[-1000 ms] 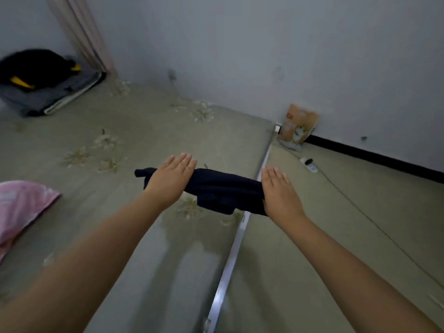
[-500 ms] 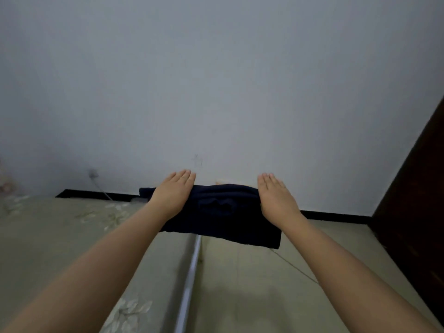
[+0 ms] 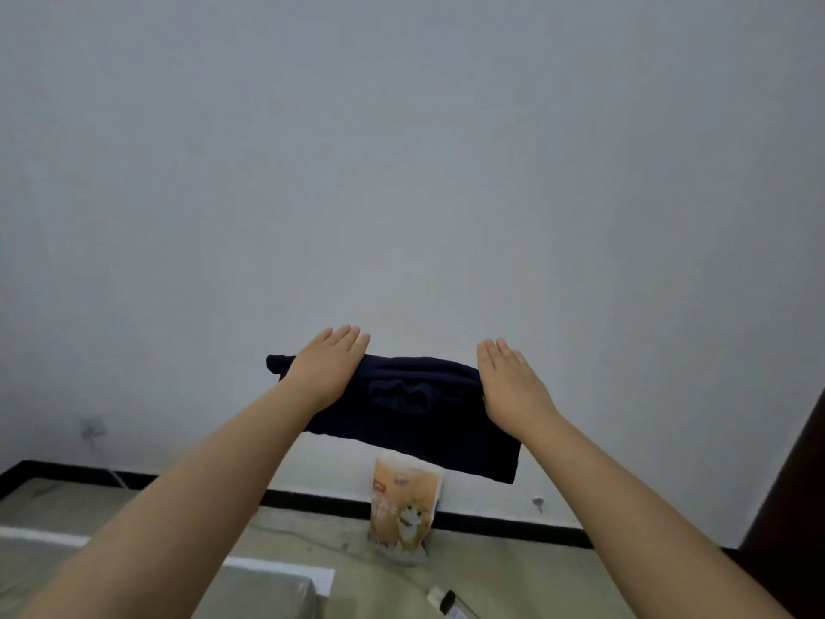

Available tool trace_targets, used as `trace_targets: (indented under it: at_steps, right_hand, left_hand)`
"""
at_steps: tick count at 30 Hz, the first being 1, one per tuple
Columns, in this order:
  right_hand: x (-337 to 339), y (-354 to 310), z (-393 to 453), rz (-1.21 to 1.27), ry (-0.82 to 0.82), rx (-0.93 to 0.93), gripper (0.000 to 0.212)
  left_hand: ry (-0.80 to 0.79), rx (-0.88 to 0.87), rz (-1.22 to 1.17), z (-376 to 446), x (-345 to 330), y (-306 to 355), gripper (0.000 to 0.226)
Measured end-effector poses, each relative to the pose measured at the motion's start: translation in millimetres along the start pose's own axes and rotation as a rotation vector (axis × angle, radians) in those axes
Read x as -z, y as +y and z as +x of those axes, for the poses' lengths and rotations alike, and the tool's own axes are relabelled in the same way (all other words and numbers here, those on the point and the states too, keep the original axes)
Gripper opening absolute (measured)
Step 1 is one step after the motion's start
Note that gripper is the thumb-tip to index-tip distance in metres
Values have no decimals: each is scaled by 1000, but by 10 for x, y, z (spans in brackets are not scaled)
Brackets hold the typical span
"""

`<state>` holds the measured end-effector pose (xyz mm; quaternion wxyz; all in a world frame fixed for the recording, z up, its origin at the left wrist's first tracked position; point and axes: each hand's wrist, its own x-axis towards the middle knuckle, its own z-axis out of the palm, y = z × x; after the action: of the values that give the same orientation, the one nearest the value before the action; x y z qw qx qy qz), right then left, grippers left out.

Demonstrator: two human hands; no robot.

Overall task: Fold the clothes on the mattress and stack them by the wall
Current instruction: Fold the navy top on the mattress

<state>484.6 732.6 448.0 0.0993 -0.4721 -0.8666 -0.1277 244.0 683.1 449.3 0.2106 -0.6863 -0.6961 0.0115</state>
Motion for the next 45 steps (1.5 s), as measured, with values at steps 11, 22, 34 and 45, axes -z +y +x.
trace_targets:
  at_steps: [11,22,34,45]
  right_hand:
    - [-816,686,2594,84,82,276,58]
    - [-1509,-264,4425,252,98,742,59]
    - [-1751,-2569,5840,341,83,1129,58]
    - [-1449,-4888,6631,518,100,1397,58]
  left_hand:
    - [-51,215,81,1922,-704,-510,55]
    - [-328,677,172,2157,-1263,-1441,57]
    - [-456,1046,213,1665,-1976,-3234,57]
    - [-536,1366,348,1020,-1884,-4829,57]
